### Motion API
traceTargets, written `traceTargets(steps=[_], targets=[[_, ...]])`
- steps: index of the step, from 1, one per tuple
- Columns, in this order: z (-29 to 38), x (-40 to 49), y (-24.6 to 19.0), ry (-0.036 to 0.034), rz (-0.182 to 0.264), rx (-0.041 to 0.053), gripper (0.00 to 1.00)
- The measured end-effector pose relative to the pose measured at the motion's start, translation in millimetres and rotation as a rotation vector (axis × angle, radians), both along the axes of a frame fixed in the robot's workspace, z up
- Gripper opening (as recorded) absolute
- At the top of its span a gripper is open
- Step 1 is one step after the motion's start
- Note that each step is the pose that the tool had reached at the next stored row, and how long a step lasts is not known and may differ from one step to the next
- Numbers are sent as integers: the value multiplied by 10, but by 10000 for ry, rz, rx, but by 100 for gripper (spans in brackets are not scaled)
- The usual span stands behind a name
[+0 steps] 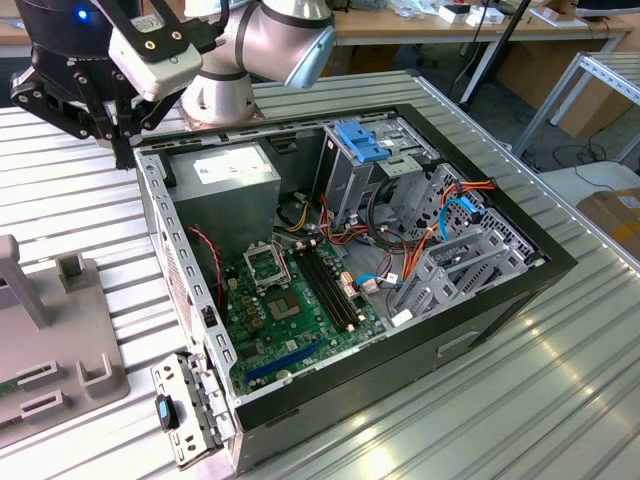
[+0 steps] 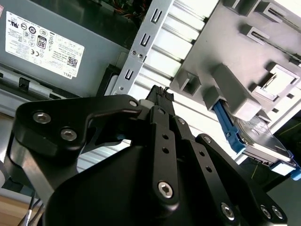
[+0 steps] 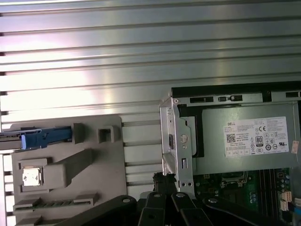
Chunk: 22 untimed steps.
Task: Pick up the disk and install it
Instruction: 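Reach for the disk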
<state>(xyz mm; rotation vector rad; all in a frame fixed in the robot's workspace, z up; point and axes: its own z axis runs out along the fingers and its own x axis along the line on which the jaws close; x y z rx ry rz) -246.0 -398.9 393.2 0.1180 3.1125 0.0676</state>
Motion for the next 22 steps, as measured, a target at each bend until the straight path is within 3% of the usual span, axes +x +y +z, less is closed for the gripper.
traceTargets(steps=[8,13,22], targets=[[0,-200,0,0,0,0,11],[0,-281,0,-1,0,0,11],[0,-549,0,1,0,0,11]])
